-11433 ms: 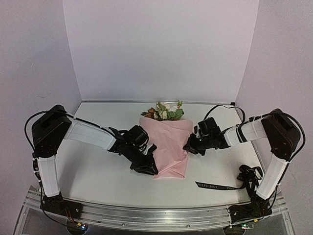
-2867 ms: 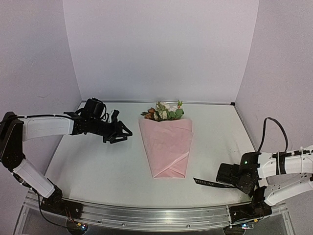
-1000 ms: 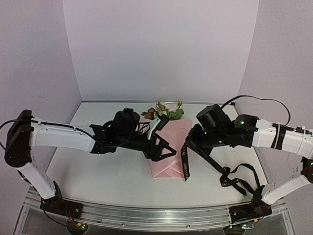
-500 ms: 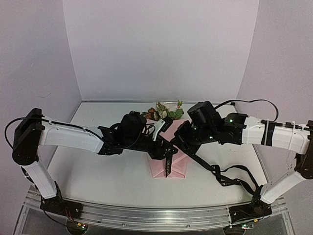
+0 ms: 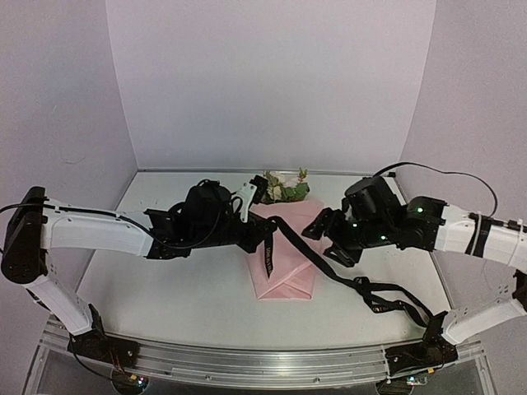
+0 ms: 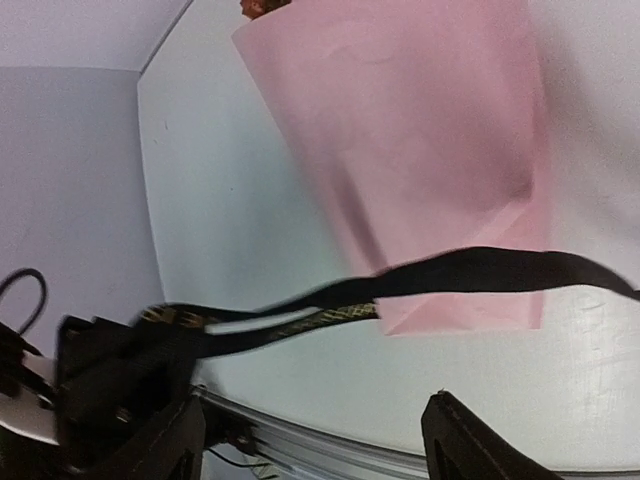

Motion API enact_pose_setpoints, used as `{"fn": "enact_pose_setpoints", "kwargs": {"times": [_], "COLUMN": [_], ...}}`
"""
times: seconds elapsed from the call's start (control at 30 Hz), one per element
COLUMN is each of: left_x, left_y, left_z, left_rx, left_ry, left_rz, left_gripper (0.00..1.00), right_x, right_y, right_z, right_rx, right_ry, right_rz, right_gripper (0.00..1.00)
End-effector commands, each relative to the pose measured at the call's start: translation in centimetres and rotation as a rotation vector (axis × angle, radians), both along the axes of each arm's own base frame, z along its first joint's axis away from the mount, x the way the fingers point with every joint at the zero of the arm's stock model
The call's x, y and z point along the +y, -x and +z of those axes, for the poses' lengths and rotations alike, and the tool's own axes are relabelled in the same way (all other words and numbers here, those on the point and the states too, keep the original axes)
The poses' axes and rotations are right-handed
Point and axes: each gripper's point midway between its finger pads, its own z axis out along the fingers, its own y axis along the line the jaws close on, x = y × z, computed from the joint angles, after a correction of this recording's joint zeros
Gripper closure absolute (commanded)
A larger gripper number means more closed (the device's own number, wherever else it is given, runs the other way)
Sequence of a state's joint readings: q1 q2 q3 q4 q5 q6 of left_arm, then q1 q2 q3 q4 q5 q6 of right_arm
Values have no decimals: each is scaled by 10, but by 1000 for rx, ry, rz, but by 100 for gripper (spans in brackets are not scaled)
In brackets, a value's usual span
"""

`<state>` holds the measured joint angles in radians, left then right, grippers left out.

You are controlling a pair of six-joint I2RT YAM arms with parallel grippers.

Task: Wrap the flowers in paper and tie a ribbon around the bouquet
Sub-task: Pass from the right arm to the left, then pick up the right side of the ribbon from the center of the board.

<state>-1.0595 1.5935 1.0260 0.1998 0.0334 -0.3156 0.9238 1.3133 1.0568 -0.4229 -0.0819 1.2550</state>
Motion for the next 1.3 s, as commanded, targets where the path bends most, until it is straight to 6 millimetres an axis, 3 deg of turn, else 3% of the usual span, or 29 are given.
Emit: {"fn": "enact_pose_setpoints", "kwargs": {"times": [0.0, 0.13, 0.27, 0.47, 0.63, 0.73, 0.93, 1.1, 1.27], "left_x": [29, 44, 66, 94, 108, 113, 103, 115, 126], "left_y": [-18, -23, -32, -57, -85, -102, -123, -138, -136], "left_z": [45, 66, 85, 113, 130, 144, 155, 170, 187], "left_rx": [-58, -78, -104, -93, -64, -65, -56, -35, -56], "left_ry": [30, 26, 10, 13, 25, 25, 14, 38, 66], "left_rz": [167, 235, 341, 432, 447, 469, 453, 511, 524], "left_gripper": [100, 100, 100, 100, 100, 100, 100, 100, 100], "right_x": [-81, -155, -209, -240, -243, -233, -175, -175, -174], "right_y": [24, 44, 61, 79, 81, 73, 54, 40, 25], "right_z": [-34, -68, -98, -132, -138, -130, -121, -122, -124], "right_rx": [-40, -35, -21, 52, 78, 71, 63, 58, 66], "right_ry": [294, 521, 652, 716, 781, 806, 782, 851, 844], "right_rz": [17, -76, -170, -235, -193, -116, 191, 214, 204], "right_gripper": [22, 21, 21, 22, 22, 26, 36, 32, 30]}}
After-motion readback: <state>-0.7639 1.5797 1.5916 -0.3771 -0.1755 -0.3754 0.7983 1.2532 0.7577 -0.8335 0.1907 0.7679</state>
